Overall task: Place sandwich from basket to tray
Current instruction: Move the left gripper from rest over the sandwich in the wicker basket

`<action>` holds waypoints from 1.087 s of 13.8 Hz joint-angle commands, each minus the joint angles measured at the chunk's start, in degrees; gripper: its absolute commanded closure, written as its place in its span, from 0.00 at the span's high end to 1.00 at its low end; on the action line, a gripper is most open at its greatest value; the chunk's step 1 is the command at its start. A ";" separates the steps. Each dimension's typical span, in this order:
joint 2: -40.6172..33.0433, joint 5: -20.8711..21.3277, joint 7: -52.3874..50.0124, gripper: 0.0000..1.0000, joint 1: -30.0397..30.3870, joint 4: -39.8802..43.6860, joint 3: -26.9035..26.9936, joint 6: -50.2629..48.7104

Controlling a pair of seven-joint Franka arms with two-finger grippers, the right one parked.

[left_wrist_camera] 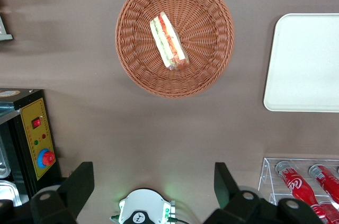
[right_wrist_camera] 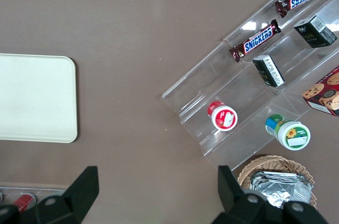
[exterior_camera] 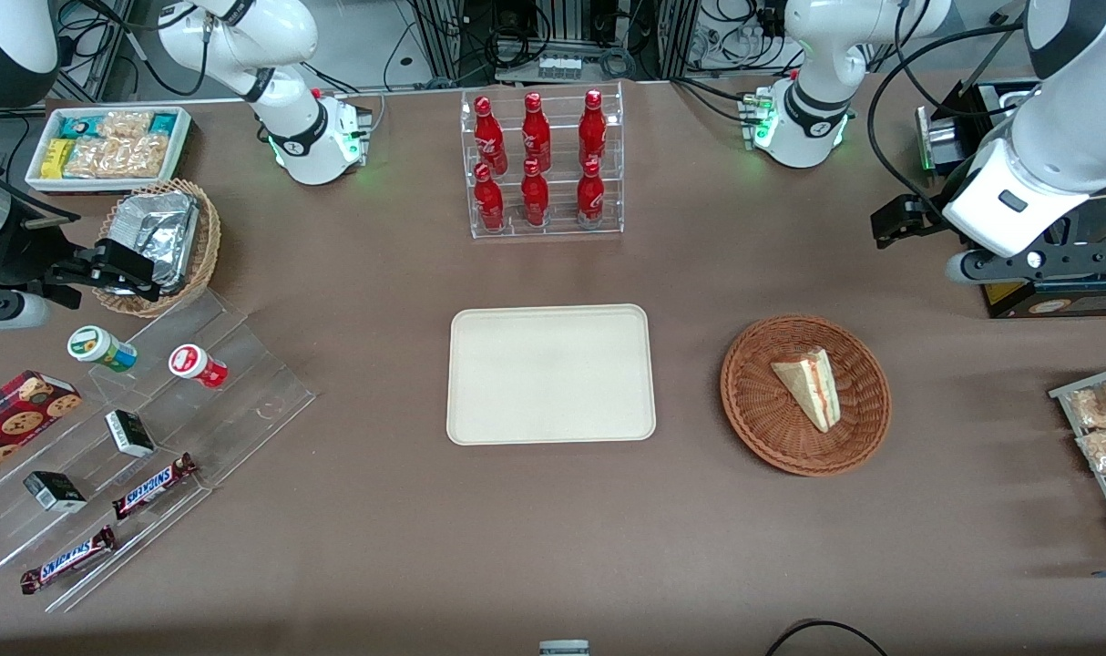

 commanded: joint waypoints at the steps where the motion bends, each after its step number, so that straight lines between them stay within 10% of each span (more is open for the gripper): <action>1: -0.11 -0.44 2.35 1.00 -0.14 0.10 0.24 0.24; 9: -9.86 -0.61 1.41 1.00 0.47 -26.59 2.53 23.07; 15: -10.83 -0.08 -19.83 1.00 -0.32 -38.28 1.83 39.32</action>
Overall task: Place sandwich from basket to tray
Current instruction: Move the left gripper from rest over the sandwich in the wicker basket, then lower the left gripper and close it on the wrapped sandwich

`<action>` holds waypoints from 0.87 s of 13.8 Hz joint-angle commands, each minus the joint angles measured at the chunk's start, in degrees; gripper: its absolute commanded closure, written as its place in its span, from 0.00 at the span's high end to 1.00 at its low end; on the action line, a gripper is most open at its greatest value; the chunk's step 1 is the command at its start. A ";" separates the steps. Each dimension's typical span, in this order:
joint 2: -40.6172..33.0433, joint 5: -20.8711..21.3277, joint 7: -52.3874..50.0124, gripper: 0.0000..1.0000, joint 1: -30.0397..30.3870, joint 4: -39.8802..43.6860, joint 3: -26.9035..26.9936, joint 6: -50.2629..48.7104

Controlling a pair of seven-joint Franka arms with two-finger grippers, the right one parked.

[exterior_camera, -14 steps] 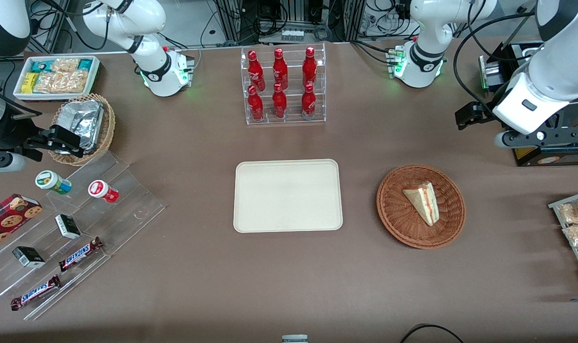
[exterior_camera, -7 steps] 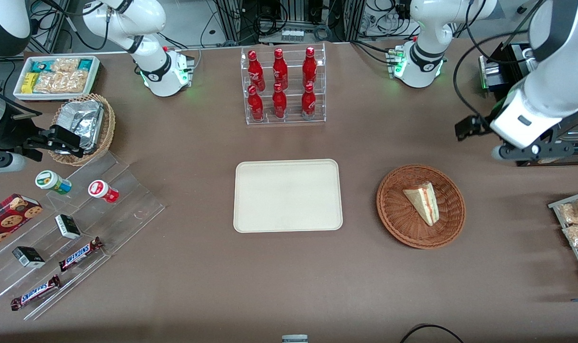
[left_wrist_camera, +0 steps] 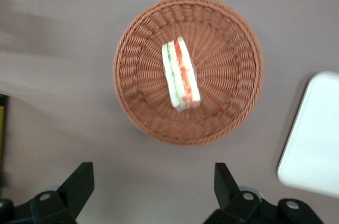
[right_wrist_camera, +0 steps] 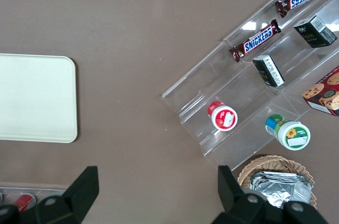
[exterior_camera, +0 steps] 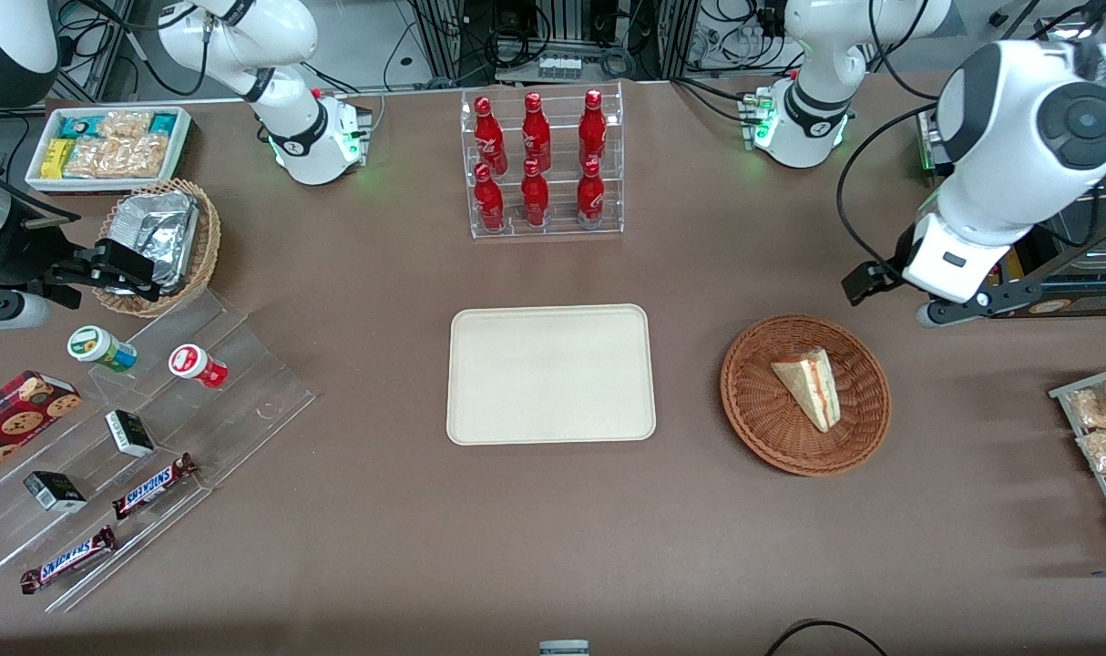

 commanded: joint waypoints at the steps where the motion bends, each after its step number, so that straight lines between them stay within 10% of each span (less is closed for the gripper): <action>1: -2.63 0.18 -9.70 1.00 -0.76 -8.39 -0.27 8.47; 12: 12.21 0.53 -8.68 1.00 -0.68 -11.84 -0.97 24.39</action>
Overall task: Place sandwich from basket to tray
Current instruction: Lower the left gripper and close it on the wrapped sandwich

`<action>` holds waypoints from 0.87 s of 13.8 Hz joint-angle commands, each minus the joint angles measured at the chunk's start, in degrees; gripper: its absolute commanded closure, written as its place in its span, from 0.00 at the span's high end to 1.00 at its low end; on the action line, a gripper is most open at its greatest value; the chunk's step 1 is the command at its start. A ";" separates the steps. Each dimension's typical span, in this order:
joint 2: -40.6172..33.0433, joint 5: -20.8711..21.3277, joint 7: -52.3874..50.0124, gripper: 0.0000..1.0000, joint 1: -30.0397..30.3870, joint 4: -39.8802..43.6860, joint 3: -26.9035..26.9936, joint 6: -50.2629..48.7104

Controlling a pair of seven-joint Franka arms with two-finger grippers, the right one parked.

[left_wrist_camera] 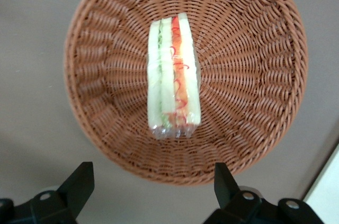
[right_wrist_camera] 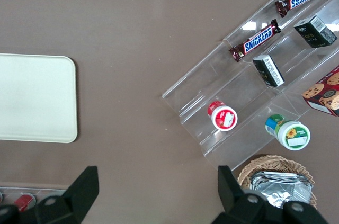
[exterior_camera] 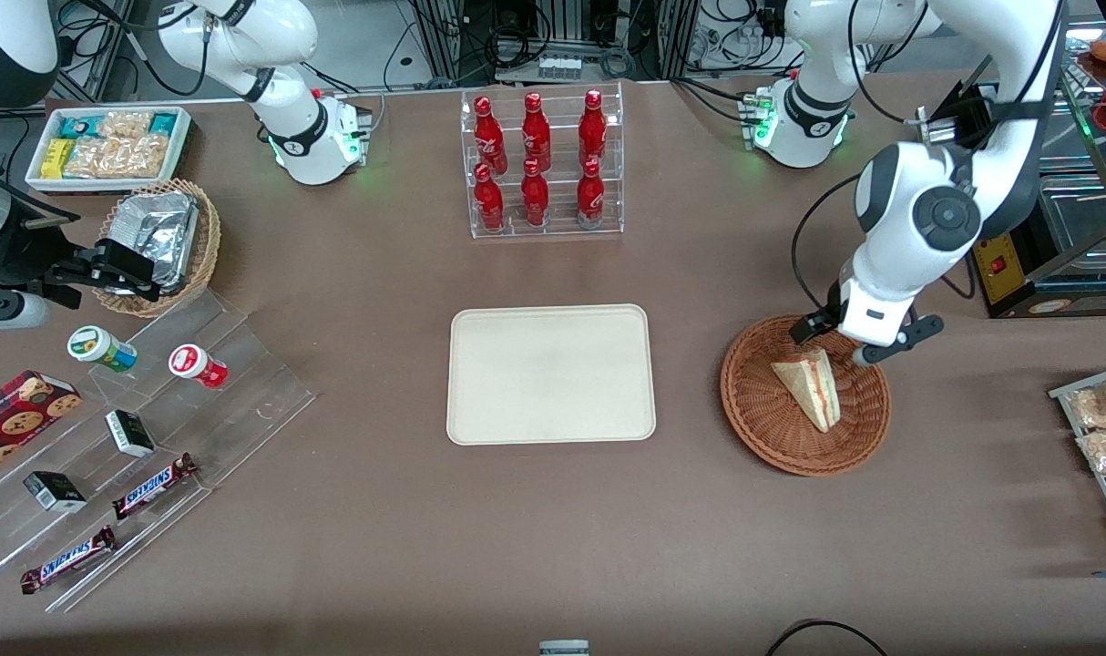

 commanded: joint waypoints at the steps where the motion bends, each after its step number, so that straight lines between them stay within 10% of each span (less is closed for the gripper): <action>1: 2.99 0.49 0.73 1.00 0.05 0.57 0.12 4.08; 7: 7.39 8.31 0.82 0.90 0.40 1.01 0.12 8.57; 12: 8.27 8.31 -0.15 0.28 1.28 0.92 0.29 10.25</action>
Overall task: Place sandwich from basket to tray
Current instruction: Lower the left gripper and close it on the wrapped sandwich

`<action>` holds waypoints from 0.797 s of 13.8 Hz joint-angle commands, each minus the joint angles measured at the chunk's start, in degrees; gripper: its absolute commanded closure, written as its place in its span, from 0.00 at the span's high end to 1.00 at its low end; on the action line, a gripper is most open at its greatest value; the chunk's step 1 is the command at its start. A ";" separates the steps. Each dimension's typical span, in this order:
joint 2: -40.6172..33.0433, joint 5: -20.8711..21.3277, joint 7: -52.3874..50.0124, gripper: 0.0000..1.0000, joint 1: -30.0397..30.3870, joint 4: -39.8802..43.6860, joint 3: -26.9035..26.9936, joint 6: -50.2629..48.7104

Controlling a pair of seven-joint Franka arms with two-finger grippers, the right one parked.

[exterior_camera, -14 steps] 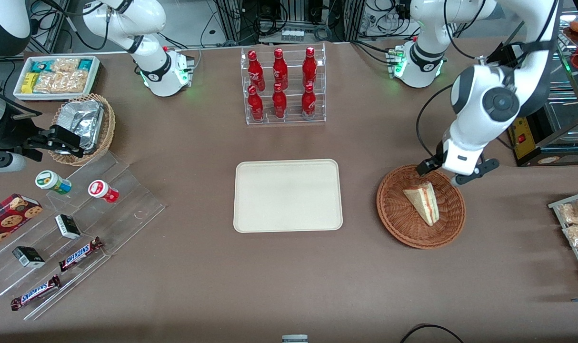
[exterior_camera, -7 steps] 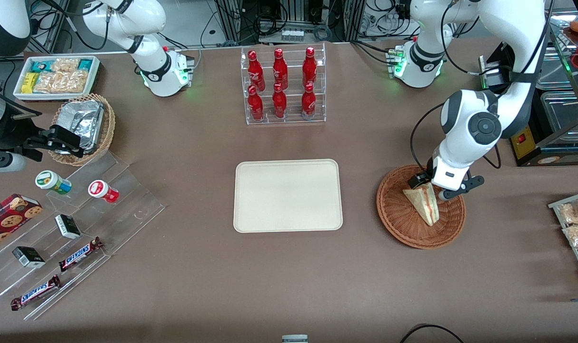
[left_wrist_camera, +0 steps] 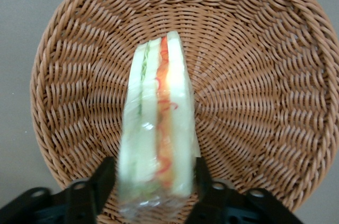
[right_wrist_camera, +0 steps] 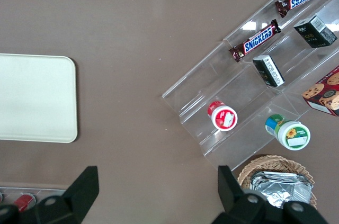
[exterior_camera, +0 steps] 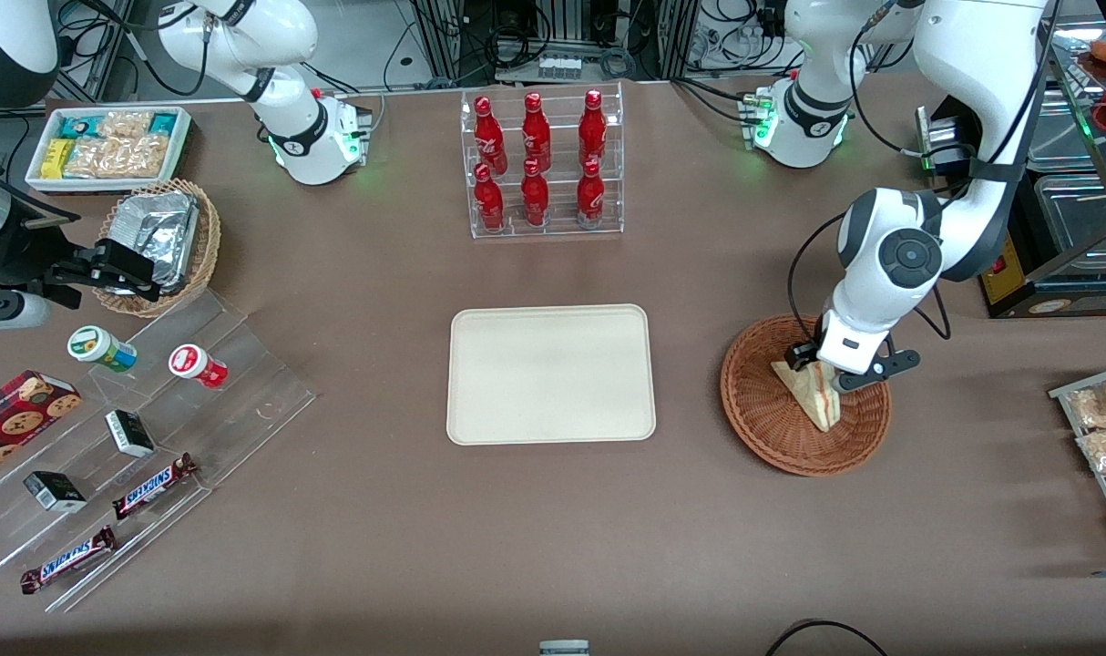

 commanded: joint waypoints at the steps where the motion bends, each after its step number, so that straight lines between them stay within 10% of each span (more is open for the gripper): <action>1: 0.39 0.99 -0.61 0.10 0.47 0.70 -0.15 0.62; 11: -2.59 1.16 3.85 0.00 0.47 12.45 -4.36 -20.26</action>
